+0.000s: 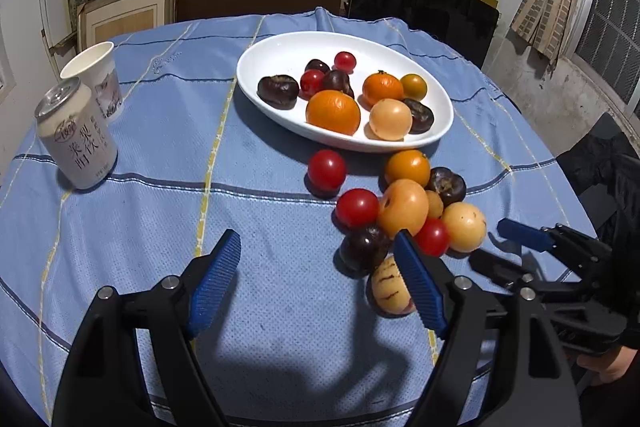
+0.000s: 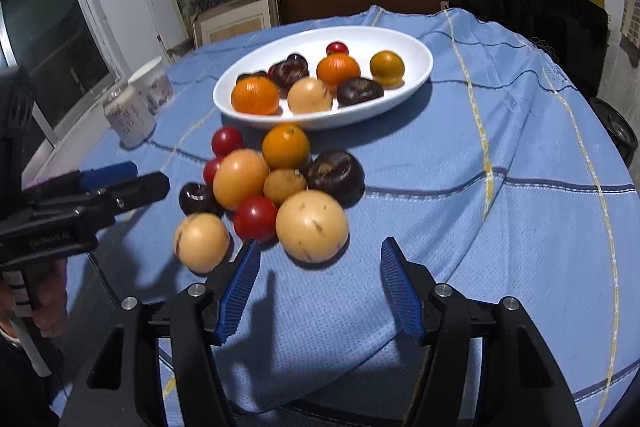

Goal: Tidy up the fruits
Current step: 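Grasp the pale yellow round fruit with the right tool while the left tool grasps the striped fruit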

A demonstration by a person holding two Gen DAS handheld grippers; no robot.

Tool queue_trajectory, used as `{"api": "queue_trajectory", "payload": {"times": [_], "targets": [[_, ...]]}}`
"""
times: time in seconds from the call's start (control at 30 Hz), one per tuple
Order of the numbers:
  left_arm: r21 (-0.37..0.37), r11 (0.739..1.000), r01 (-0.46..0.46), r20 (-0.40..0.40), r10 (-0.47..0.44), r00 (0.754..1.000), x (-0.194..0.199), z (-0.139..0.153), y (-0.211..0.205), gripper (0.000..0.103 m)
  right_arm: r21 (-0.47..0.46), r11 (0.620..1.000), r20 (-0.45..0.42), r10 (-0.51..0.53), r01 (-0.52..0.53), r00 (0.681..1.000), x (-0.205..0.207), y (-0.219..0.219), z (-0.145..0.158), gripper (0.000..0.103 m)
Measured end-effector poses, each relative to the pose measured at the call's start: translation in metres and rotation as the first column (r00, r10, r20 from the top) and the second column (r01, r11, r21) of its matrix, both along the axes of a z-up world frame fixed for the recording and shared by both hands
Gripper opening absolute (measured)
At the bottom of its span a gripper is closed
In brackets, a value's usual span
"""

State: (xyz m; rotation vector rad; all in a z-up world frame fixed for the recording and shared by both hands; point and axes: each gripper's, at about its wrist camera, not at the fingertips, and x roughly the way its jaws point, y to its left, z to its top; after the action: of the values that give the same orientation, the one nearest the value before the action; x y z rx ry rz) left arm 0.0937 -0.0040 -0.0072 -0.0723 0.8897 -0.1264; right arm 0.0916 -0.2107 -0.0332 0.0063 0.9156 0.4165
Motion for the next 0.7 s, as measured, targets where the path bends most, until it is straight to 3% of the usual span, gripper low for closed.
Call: {"api": "queue_trajectory", "payload": {"times": [0.2,0.3,0.33,0.37,0.5,0.7], "targets": [[0.003,1.000,0.013,0.024,-0.014,1.000,-0.002,0.000,0.004,0.081,-0.135,0.991,0.016,0.003,-0.001,1.000,0.008,0.020,-0.009,0.064],[0.005,1.000,0.025,0.015,-0.025,1.000,-0.001,-0.002,0.003,0.081,-0.163,0.987,0.024,0.009,-0.005,1.000,0.016,0.026,-0.010,0.055],[0.003,1.000,0.031,0.009,-0.031,0.999,0.000,-0.002,0.002,0.081,-0.156,0.988,0.027,0.012,-0.007,1.000,0.017,0.027,-0.010,0.053],[0.001,0.999,0.039,0.005,-0.039,0.999,-0.001,-0.003,0.001,0.081,-0.142,0.990,0.032,0.021,-0.016,0.999,0.017,0.027,-0.009,0.043],[-0.002,0.997,0.073,-0.013,-0.073,0.997,-0.002,-0.005,-0.006,0.081,-0.093,0.995,0.023,0.029,-0.027,0.999,0.016,0.020,-0.007,0.043],[-0.013,0.991,0.133,-0.064,-0.134,0.989,-0.005,-0.017,-0.027,0.081,-0.009,0.999,0.010,-0.050,0.050,0.999,0.022,-0.013,-0.001,0.043]]}}
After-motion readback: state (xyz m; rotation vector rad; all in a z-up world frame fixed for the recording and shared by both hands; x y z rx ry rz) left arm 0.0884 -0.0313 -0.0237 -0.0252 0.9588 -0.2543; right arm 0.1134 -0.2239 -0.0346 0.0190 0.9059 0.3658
